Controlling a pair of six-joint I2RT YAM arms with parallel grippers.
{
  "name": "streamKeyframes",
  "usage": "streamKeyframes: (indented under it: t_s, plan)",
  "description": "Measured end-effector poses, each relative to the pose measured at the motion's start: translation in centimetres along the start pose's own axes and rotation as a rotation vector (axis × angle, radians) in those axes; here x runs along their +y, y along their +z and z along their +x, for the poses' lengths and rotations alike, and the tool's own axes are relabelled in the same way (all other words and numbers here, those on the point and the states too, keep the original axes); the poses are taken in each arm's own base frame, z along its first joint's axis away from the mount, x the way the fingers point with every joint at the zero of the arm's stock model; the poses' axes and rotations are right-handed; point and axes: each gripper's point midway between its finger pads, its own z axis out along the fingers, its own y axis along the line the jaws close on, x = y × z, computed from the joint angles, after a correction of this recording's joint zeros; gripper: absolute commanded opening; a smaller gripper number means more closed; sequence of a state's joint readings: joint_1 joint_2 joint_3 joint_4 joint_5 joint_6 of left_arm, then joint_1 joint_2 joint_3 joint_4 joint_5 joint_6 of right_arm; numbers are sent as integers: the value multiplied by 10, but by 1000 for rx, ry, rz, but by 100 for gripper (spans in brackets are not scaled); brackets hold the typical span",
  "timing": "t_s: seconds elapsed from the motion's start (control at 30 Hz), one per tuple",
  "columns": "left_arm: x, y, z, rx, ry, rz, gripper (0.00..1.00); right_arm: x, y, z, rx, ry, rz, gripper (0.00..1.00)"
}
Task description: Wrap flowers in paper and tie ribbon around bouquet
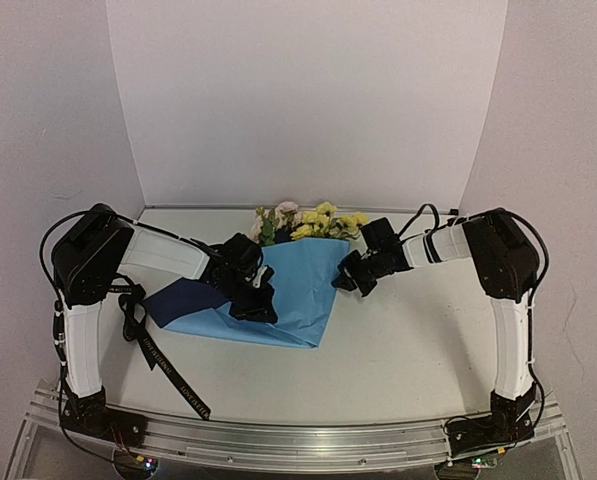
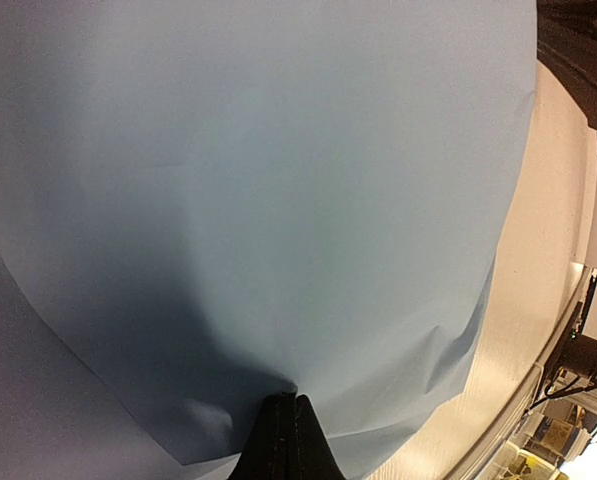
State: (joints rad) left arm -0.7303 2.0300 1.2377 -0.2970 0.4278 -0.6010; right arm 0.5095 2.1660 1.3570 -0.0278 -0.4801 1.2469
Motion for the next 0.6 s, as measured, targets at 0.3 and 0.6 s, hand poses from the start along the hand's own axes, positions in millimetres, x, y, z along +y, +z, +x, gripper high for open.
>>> streamKeyframes:
  t_s: [0.3, 0.6]
  plan:
    - [0, 0, 0, 0, 6, 0, 0, 3, 2, -23, -37, 91, 29, 0]
    - [0, 0, 0, 1, 10, 1, 0, 11, 3, -57, -83, 189, 19, 0]
